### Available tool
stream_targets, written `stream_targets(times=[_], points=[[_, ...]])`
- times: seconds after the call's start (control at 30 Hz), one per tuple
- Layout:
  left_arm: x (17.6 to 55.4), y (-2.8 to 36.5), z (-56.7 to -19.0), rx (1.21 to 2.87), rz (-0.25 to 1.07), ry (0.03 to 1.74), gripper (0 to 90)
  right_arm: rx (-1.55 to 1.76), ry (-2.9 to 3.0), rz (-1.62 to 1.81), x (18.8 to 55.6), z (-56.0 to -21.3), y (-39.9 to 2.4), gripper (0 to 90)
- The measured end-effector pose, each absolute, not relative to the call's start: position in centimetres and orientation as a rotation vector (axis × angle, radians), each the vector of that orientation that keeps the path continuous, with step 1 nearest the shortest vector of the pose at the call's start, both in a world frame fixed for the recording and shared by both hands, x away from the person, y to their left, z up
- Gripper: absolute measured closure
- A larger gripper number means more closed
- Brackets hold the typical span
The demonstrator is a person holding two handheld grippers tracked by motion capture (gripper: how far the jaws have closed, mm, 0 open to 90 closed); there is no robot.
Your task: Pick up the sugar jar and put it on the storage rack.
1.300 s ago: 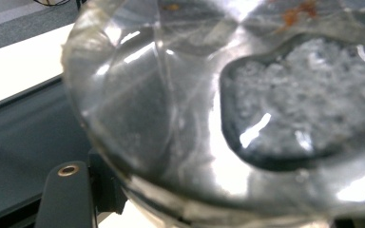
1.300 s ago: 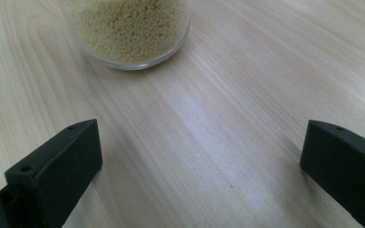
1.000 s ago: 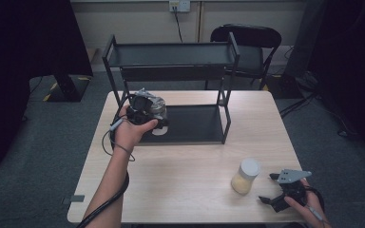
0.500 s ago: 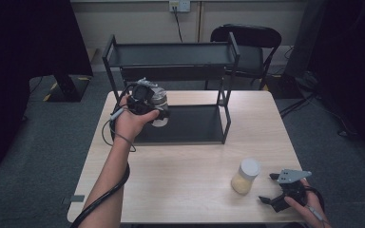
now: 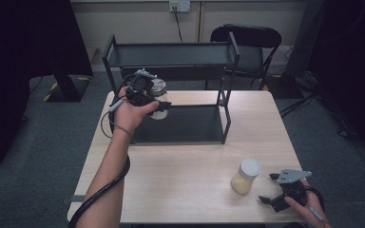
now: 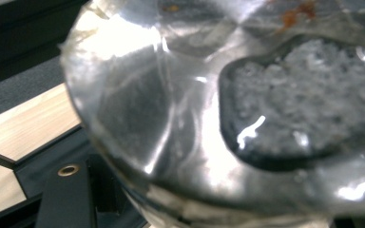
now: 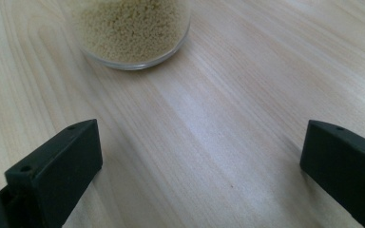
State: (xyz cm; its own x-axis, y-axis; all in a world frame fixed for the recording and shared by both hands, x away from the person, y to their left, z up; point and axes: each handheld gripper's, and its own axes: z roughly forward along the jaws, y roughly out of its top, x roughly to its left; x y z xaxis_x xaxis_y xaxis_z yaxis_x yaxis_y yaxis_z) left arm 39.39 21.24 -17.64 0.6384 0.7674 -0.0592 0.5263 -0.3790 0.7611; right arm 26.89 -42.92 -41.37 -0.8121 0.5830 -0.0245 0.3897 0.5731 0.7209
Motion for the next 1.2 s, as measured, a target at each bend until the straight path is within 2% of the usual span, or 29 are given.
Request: stream_targets(times=[1.2], points=[[40.2,20.7,-11.3,2.047,0.435,1.005,31.0,0.804,2.549,1.074,26.9,-41.4,-42.9,0.0]])
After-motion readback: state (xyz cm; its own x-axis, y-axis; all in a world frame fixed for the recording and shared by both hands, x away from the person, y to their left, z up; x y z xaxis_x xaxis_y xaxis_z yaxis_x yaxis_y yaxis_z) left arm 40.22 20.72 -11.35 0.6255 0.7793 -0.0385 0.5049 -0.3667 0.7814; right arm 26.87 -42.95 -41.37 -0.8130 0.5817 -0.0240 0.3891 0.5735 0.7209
